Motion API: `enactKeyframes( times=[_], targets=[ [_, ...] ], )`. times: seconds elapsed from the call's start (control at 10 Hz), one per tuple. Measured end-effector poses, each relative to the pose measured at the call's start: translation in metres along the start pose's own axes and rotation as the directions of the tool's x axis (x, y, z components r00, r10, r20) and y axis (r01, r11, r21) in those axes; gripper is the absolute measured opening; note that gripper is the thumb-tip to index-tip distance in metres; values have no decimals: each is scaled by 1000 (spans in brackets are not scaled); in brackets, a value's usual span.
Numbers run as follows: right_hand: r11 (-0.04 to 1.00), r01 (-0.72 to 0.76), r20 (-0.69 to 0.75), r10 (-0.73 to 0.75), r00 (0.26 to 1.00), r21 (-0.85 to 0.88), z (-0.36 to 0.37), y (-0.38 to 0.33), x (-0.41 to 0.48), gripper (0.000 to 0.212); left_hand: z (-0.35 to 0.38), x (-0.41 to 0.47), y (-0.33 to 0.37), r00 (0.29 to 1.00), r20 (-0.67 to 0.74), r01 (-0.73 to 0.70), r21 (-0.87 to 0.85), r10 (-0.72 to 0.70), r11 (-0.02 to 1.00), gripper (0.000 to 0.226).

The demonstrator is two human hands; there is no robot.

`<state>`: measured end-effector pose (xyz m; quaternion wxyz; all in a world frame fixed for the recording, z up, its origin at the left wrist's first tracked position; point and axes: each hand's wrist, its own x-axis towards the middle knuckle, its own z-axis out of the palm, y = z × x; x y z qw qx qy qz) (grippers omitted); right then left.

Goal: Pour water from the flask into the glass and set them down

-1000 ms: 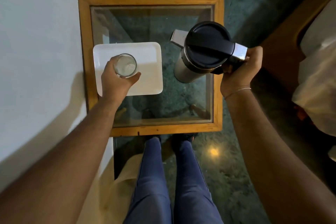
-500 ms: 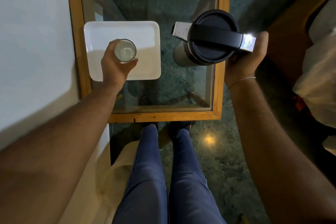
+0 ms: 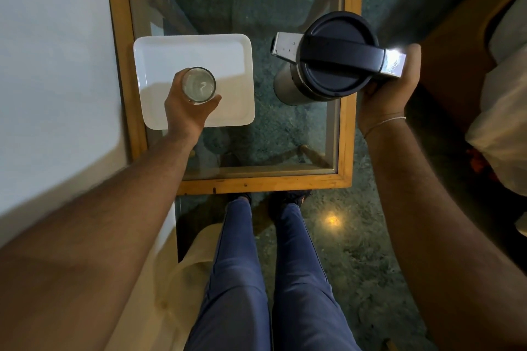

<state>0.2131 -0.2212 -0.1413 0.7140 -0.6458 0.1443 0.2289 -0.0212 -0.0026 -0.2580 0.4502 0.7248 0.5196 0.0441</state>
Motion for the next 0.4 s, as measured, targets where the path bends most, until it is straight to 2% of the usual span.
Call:
enactKeyframes(
  times=[0.1, 0.2, 0.3, 0.4],
  targets=[
    [1000, -1, -21, 1, 1000, -20, -2, 2, 0, 28, -1, -1, -2, 1000, 2, -11, 26, 11, 1000, 79],
    [998, 13, 35, -11, 999, -69, -5, 2, -1, 25, -11, -10, -3, 996, 51, -79, 38, 77, 996, 94],
    [992, 59, 176, -39, 984, -107, -7, -7, 2, 27, -22, -21, 3, 984, 33, -176, 215, 172, 961, 107],
    [960, 135, 315, -52, 948, -247, -11, -40, -5, 30, -51, -45, 30, 917, -60, -325, 463, 395, 824, 107]
  ],
)
